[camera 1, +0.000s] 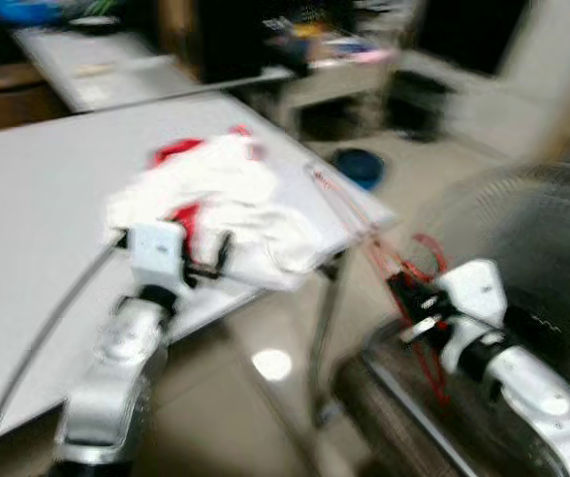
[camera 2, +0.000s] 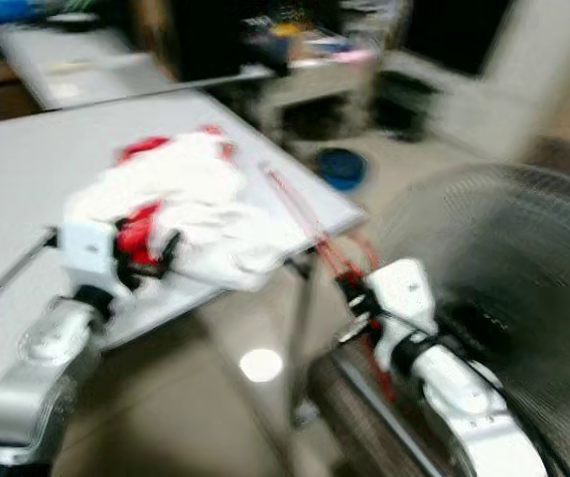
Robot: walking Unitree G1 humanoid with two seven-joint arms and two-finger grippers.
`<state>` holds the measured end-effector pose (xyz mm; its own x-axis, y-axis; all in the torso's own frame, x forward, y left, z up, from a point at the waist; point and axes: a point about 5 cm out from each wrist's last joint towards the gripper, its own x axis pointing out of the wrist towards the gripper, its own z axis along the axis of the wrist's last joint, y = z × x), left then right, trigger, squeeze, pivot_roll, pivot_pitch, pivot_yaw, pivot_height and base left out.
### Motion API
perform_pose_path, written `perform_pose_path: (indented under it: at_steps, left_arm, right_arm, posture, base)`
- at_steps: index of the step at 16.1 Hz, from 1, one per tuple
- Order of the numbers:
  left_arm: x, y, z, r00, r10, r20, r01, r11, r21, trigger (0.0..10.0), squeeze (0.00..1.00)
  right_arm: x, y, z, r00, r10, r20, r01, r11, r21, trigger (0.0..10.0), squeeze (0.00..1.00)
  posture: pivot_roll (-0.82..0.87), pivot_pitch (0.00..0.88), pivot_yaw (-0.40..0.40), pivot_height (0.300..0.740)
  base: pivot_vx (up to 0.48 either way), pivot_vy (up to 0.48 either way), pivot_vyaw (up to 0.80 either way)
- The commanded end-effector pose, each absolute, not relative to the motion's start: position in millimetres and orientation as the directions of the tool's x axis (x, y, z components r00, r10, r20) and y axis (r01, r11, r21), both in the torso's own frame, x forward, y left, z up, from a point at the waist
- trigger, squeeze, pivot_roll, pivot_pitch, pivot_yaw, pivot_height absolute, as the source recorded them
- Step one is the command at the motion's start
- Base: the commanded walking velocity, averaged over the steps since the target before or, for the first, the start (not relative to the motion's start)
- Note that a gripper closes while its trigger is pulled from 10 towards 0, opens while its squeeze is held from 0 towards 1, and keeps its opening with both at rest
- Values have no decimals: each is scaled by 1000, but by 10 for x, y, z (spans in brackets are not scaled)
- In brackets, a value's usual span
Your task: Hang hanger
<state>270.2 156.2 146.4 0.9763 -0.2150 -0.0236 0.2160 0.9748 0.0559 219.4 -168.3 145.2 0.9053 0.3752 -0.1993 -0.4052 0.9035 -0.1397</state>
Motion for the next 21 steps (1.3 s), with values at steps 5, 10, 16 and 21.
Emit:
perform_pose_path:
  at_steps: [5,10,16,21]
  left_arm:
    - [2817,1653,1499,979,-202,-35,204,976,79,10000,1000]
    - [3028,1754,1238,958,-224,-179,248,961,122,10000,400]
    - [3397,1966,1085,951,-111,-290,137,988,71,6392,0]
    - [3574,2173,1063,940,-43,-339,52,998,18,0,0]
  right_arm:
    - [2203,-1732,1530,924,350,-155,-372,917,-143,10000,0]
    - [2192,-1759,1528,928,336,-164,-361,920,-156,10000,0]
    - [2164,-1752,1523,927,334,-171,-359,921,-149,10000,0]
    - [2090,-1715,1497,916,355,-187,-385,910,-156,10000,0]
  posture:
    - [-80,0,-40,740]
    - [-96,0,-24,740]
    - [-107,0,16,740]
    - [-107,0,52,740]
  base:
    - [350,0,0]
    - [0,0,0]
    - [0,0,0]
    - [0,0,0]
